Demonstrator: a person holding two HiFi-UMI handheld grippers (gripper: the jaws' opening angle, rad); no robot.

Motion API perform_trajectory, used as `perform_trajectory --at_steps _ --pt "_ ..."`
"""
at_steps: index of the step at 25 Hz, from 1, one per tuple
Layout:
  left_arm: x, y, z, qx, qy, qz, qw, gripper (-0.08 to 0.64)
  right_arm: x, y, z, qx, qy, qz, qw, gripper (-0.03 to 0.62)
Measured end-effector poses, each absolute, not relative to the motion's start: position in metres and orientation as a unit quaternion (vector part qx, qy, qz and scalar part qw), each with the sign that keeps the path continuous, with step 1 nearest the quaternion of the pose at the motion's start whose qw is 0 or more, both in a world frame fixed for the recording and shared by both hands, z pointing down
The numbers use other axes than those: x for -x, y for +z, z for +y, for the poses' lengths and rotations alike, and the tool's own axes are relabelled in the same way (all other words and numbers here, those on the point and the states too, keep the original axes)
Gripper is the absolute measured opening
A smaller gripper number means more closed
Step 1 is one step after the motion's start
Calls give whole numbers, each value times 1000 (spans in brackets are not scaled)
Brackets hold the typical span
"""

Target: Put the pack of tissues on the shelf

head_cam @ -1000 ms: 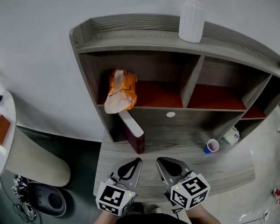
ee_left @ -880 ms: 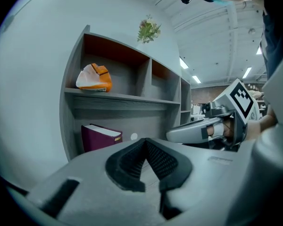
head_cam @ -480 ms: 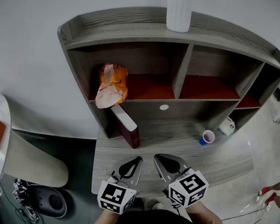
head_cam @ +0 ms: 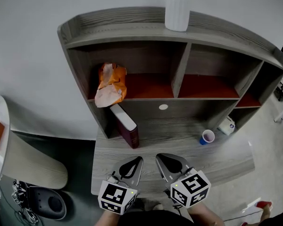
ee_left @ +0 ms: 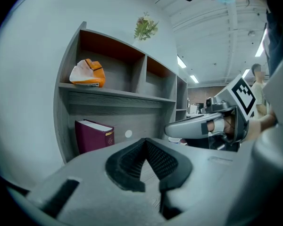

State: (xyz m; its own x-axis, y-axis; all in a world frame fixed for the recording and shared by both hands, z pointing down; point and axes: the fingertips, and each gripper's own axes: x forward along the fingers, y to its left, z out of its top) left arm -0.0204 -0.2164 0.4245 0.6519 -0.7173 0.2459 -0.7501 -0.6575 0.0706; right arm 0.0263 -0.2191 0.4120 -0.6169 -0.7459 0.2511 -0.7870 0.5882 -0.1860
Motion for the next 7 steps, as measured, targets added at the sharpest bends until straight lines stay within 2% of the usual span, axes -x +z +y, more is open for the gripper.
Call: perform_trajectory --at_steps 7 --pt "21 425 -216 -904 101 -406 87 -5 -25 413 -219 -429 141 -889 76 0"
